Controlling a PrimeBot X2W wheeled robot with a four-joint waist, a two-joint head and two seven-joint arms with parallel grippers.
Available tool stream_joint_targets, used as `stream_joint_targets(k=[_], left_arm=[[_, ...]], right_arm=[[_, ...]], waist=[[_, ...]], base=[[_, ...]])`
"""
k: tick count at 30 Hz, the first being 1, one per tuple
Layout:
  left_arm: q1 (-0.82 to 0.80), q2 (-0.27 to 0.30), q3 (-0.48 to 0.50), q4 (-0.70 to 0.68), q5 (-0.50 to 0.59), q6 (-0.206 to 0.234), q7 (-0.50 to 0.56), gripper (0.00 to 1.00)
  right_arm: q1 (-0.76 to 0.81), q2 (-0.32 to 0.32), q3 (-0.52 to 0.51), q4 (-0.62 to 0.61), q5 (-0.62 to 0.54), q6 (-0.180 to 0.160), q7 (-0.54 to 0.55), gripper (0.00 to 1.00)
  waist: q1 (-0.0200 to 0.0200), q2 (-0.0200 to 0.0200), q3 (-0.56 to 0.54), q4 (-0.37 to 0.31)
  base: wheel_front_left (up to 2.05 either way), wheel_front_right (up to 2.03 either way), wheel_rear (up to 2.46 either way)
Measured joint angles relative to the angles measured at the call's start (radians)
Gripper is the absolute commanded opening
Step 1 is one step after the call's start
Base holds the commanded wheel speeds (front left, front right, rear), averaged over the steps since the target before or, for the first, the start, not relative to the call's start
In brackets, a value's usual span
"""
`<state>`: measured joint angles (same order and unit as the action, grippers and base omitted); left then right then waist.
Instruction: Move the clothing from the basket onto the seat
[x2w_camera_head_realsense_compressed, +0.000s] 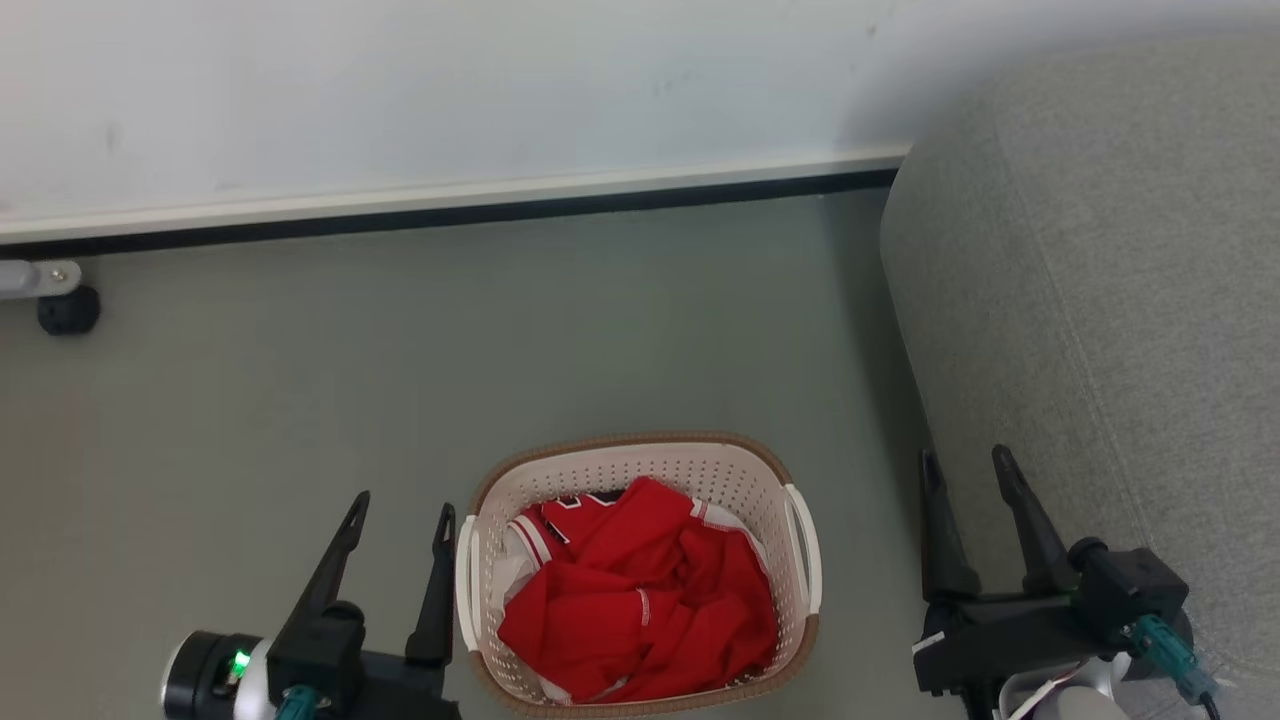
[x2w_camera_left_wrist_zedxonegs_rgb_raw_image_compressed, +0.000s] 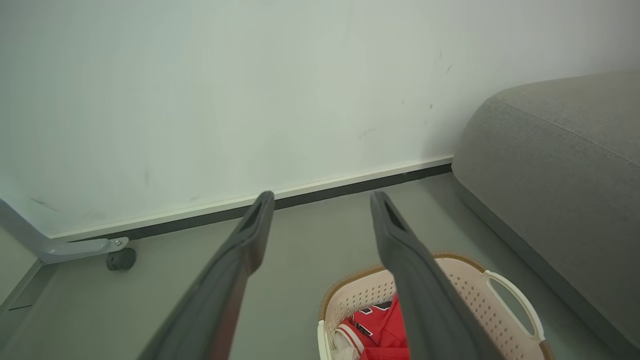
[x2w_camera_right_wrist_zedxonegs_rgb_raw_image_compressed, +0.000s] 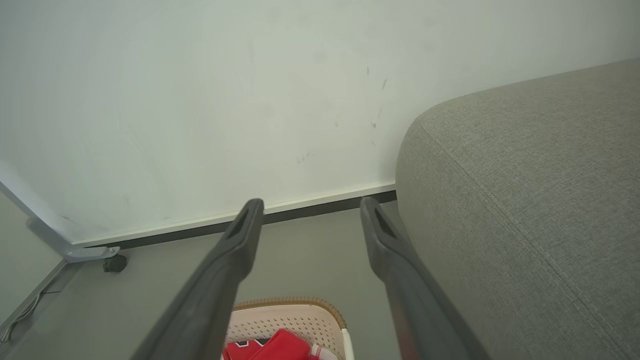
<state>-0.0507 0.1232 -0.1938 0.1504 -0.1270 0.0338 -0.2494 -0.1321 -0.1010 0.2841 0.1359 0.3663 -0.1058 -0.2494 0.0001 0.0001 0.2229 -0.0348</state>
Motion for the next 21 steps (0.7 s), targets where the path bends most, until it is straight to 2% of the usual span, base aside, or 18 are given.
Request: stream_joint_targets(k=[14,21], left_arm=[[-0.199,-0.018,-0.139,0.162,0.074,-0.088,0.052,1.00],[-0.300,-0.031,-0.200,0.234,0.106,-0.107,0.072,1.00]], right_arm=[[-0.111,-0.006,-0.075,-0.066,-0.006,-0.006,-0.007,1.00],[-0.194,-0.011,-0.108,-0.101,-0.008,-0.009,-0.007,1.00]], waist=[[0.0001,0.0001,0.205,-0.022],[0.0001,0.0001,0.310,-0.030]], base=[[0.00,0.00,0.00],[0.00,0.00,0.00]])
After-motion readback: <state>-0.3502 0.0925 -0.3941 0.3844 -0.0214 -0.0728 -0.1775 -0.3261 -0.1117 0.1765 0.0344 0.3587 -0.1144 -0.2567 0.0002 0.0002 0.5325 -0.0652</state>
